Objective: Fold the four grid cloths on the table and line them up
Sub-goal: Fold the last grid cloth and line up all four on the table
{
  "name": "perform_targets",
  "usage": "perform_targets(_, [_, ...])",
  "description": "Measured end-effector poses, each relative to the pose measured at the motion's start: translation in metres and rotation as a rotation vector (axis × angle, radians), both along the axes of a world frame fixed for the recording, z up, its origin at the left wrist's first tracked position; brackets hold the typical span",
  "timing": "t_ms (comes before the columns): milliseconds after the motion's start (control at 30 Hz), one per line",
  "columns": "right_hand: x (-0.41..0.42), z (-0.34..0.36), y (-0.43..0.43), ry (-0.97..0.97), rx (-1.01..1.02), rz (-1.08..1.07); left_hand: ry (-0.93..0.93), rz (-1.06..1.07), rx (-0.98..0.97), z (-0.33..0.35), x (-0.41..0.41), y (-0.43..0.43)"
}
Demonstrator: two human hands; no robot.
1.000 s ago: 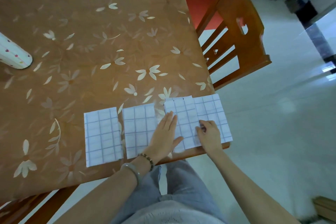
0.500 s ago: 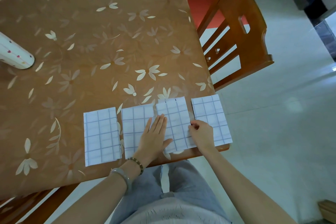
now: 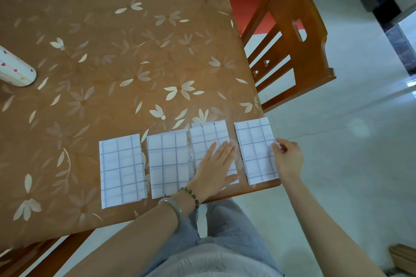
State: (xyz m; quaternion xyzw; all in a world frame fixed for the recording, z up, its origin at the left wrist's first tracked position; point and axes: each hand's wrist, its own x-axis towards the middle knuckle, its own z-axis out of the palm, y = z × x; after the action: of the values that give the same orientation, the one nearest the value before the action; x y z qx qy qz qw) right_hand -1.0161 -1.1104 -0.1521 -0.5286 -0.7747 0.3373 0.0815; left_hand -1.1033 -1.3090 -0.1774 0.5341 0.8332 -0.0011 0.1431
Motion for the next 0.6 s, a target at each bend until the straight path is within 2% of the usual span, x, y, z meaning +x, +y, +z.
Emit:
perform_targets(267, [0.005, -0.012, 0.012, -0.087, -0.062, -0.014, 0.063, -0.118, -0.101, -0.009, 0.008, 0.03])
perform_targets(600, [-0.004, -0.013, 0.007, -0.089, -0.062, 0.002, 0.024, -0.056, -0.084, -0.003, 0.001, 0.029])
